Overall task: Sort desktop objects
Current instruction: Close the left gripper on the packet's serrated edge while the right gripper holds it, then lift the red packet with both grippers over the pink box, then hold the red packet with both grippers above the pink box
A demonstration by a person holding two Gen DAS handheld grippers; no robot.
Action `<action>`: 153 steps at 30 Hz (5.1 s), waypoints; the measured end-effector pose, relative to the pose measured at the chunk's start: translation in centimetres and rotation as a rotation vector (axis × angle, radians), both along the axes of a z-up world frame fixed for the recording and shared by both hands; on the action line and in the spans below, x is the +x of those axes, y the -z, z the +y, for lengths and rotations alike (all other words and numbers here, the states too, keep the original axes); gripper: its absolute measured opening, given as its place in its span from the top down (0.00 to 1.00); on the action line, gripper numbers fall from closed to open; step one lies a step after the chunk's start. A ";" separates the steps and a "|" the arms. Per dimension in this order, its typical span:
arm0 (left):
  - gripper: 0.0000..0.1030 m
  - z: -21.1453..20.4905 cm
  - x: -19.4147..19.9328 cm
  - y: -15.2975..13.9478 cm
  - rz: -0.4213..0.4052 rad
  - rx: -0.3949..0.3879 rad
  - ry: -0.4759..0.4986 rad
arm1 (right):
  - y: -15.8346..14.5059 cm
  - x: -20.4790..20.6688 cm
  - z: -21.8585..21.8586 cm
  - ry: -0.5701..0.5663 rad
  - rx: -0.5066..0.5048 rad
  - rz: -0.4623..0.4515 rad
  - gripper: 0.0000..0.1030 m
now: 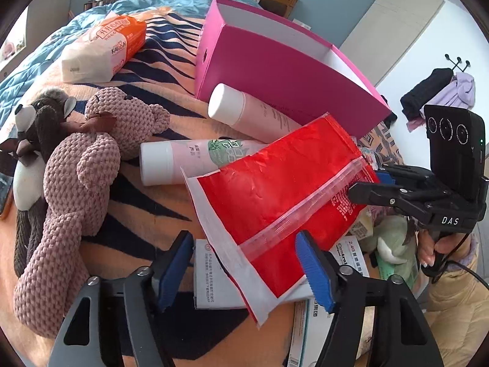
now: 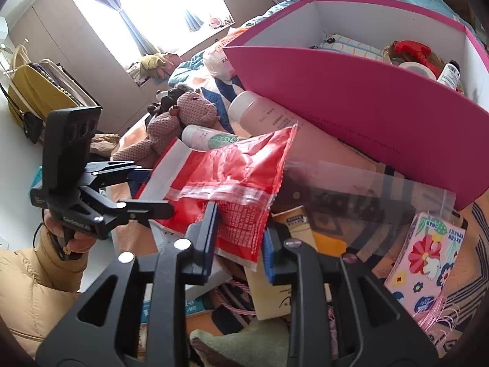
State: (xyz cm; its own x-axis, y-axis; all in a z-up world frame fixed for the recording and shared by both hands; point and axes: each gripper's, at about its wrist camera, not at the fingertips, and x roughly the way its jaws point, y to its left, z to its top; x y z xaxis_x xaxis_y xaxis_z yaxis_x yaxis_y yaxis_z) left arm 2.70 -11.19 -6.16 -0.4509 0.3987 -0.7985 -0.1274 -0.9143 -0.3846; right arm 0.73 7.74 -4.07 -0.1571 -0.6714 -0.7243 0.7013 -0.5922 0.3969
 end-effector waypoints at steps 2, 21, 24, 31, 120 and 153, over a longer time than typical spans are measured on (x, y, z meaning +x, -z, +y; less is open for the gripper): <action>0.43 0.0 -0.2 0.1 -0.018 -0.009 0.001 | -0.1 -0.4 0.2 0.004 -0.014 -0.010 0.61; 0.77 0.4 -0.8 -1.2 -0.015 -0.006 0.006 | -0.6 -0.9 -0.2 -0.013 0.033 0.028 0.71; 0.77 0.9 -1.0 -1.3 -0.001 -0.023 -0.011 | -0.7 -0.5 0.0 -0.010 0.022 0.047 0.71; 0.70 0.6 -1.1 -0.7 -0.048 -0.035 0.005 | 0.1 -0.3 0.2 -0.001 0.049 0.043 0.72; 0.76 4.7 -14.6 -13.5 0.316 -0.164 -0.017 | -9.6 -10.2 2.6 0.179 -0.073 0.319 0.72; 0.76 4.3 -18.0 -12.1 0.290 -0.174 -0.034 | -9.1 -12.9 2.2 0.191 -0.056 0.299 0.72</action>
